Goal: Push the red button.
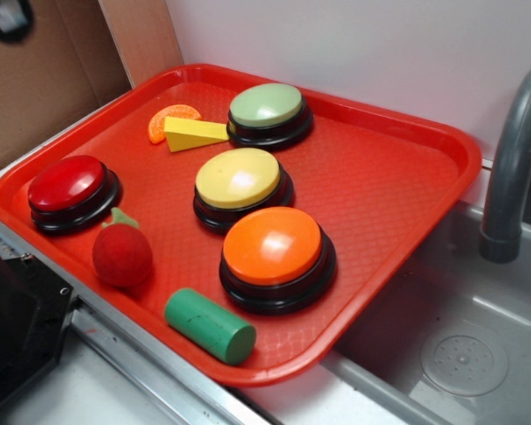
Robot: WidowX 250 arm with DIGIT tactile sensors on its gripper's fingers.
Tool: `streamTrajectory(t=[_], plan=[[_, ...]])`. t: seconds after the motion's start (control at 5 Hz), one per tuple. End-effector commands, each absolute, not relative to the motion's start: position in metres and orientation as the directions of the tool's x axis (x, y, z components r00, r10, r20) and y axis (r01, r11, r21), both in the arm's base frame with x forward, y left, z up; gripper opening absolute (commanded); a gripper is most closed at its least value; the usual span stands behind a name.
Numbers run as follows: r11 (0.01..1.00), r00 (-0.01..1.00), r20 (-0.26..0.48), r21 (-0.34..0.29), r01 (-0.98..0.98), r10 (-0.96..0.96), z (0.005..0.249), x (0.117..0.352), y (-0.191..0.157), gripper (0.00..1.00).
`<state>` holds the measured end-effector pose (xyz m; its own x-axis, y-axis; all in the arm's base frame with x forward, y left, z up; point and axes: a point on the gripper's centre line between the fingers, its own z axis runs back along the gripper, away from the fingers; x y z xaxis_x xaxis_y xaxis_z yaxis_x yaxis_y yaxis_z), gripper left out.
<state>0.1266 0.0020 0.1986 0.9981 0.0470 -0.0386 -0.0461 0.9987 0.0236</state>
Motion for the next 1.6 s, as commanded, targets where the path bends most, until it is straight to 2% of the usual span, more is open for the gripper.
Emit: streamTrajectory(t=[0.0, 0.2, 0.4, 0.6, 0.8, 1.0, 1.4], plan=[[0.973, 0.983, -0.103, 0.156, 0.168, -0.154, 0.136, 0.167, 0.009, 1.00], [0.945, 0.965, -0.105, 0.202, 0.256, -0.239, 0.117, 0.165, 0.028, 1.00], [0.941, 0.960, -0.096, 0.197, 0.276, -0.262, 0.106, 0.155, 0.068, 1.00], [0.953, 0.967, -0.077, 0.171, 0.252, -0.242, 0.093, 0.144, 0.091, 1.00], [0.973, 0.979, -0.083, 0.125, 0.196, -0.186, 0.068, 0.148, 0.104, 1.00], [0.972, 0.977, -0.071, 0.109, 0.206, -0.199, 0.054, 0.155, 0.103, 1.00], [0.978, 0.978, -0.110, 0.097, 0.187, -0.176, 0.044, 0.162, 0.103, 1.00]])
